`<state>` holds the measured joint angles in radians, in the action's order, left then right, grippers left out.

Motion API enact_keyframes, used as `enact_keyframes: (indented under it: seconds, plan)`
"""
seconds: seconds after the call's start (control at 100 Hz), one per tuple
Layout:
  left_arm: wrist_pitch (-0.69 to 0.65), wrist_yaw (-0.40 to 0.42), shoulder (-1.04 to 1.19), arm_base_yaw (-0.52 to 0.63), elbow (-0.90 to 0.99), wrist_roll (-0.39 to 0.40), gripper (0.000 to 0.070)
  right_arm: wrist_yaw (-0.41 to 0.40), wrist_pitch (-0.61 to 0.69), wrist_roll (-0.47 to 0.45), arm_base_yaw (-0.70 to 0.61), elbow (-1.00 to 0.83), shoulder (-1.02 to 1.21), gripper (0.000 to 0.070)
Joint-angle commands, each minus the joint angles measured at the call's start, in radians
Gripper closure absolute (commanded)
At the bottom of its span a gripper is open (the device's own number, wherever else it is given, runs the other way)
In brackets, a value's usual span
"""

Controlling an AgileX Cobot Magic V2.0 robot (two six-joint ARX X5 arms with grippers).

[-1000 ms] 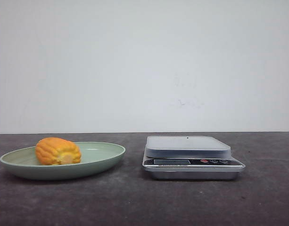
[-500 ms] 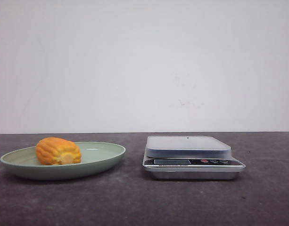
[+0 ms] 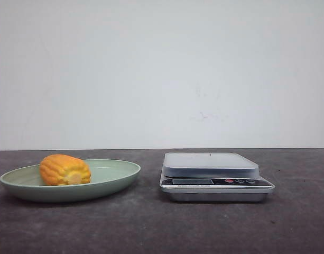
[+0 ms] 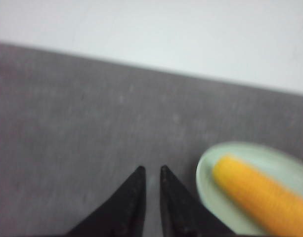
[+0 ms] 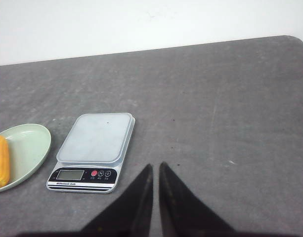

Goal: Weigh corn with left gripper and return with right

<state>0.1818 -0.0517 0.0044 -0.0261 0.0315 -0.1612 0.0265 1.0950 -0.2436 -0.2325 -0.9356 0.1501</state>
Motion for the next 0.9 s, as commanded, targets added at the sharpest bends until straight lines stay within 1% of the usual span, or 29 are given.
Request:
enact_keyframes:
  seconds: [0.0, 0.82, 0.89]
  plan:
    - [0.003, -0.001, -0.001, -0.002, -0.018, 0.021, 0.0696, 0.000, -0.010, -0.011, 0.000, -0.011, -0.002, 0.0685]
    - [-0.002, -0.001, -0.001, -0.002, -0.018, 0.021, 0.0696, 0.000, -0.010, -0.010, 0.000, -0.011, -0.002, 0.0685]
    - [-0.002, -0.001, -0.001, -0.002, -0.018, 0.021, 0.0696, 0.032, -0.033, 0.048, 0.000, -0.011, -0.002, 0.0685]
